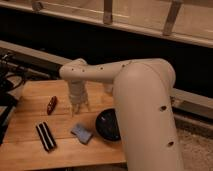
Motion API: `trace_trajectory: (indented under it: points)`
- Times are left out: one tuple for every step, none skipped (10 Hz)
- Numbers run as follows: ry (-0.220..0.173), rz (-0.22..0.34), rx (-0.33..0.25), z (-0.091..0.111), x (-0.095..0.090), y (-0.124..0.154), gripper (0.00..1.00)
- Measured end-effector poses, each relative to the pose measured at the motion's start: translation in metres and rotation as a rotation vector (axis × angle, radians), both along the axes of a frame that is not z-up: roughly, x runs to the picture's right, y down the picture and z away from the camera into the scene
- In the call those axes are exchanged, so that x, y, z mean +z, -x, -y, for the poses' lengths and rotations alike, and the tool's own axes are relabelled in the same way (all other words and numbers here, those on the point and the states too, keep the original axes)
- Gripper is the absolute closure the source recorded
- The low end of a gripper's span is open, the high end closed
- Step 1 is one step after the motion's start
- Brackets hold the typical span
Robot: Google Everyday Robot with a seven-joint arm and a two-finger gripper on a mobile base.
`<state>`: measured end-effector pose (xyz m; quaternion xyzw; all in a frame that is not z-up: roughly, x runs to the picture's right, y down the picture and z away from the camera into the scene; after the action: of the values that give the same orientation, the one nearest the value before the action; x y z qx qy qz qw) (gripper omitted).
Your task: Wipe the white sponge on the table
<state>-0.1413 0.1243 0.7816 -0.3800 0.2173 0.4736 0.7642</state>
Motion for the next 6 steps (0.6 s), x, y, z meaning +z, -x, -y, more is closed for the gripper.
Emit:
trace_trajectory:
  points:
    - [0.011, 0.002, -0.025, -0.002, -0.002, 0.002, 0.35]
    - [0.025, 0.007, -0.051, -0.006, -0.004, 0.006, 0.35]
    - [0.041, 0.016, -0.078, -0.015, -0.002, 0.011, 0.35]
    - [0.059, 0.021, -0.095, -0.026, 0.002, 0.013, 0.35]
    - [0.07, 0.026, -0.099, -0.032, 0.003, 0.013, 0.35]
    - [0.084, 0.034, -0.096, -0.038, 0.003, 0.013, 0.35]
